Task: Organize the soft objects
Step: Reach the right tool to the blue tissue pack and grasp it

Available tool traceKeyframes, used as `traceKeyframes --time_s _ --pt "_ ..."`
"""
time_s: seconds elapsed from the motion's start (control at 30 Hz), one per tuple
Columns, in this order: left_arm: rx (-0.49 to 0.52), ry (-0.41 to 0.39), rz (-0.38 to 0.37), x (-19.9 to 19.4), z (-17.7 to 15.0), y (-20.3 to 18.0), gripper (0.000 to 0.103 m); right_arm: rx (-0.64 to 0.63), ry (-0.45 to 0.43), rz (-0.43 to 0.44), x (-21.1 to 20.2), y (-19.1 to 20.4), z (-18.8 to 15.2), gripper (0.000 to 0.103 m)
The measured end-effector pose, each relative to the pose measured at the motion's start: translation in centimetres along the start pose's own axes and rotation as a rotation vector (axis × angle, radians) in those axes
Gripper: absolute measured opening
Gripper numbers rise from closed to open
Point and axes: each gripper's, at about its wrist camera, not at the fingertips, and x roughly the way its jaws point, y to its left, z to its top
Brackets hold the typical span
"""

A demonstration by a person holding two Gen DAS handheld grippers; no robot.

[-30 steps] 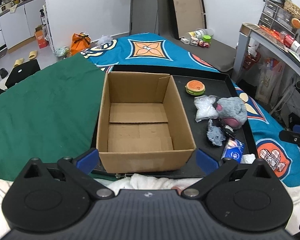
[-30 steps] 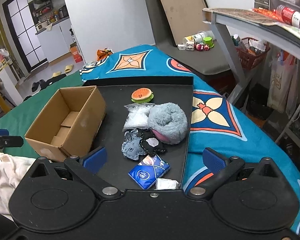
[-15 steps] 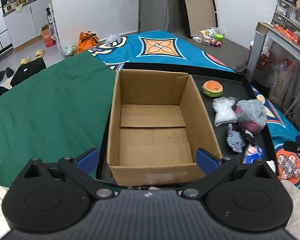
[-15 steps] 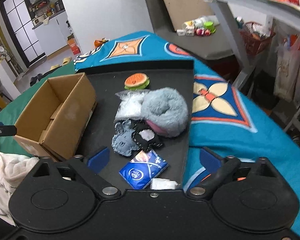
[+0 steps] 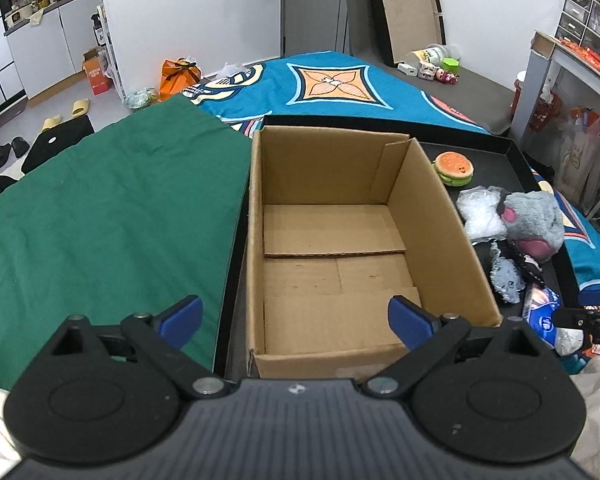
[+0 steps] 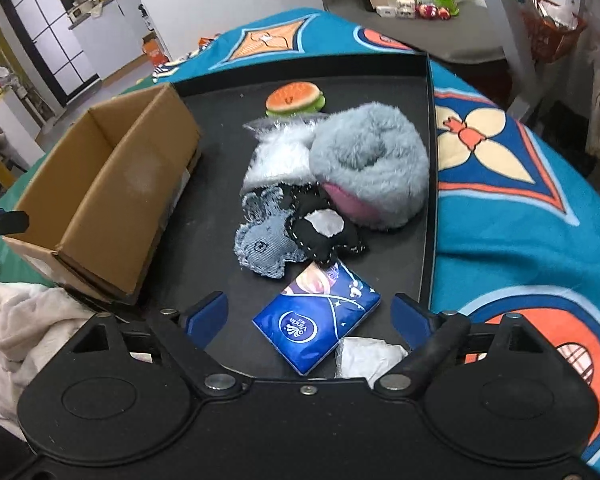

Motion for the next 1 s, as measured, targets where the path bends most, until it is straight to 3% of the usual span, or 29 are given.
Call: traceKeyframes --time_s 0.27,0.57,0.77,0.83,1.0 --pt "-0.013 0.016 0.003 1.3 -0.4 0.7 0.087 0.002 0.015 -0.043 1.7 0.1 -0.4 0.088" --pt "-0.028 0.020 0.010 2.3 -0.6 1.3 0.066 -0.006 0.050 -0.068 3.7 1.0 -0.1 0.082" --pt "-0.051 0.025 -0.003 3.0 -0.7 2.3 0.037 -0.018 0.065 -0.104 3.8 1.4 -0.5 0.082" --pt "-0.060 0.026 -0.017 3.3 -0.6 2.5 0.023 -0.036 0.062 -0.120 3.8 1.6 -0.5 0.080" --pt "-0.053 0.003 -0.015 3.4 0.0 2.6 0.015 -0.046 0.060 -0.149 3.5 1.7 -0.4 0.078"
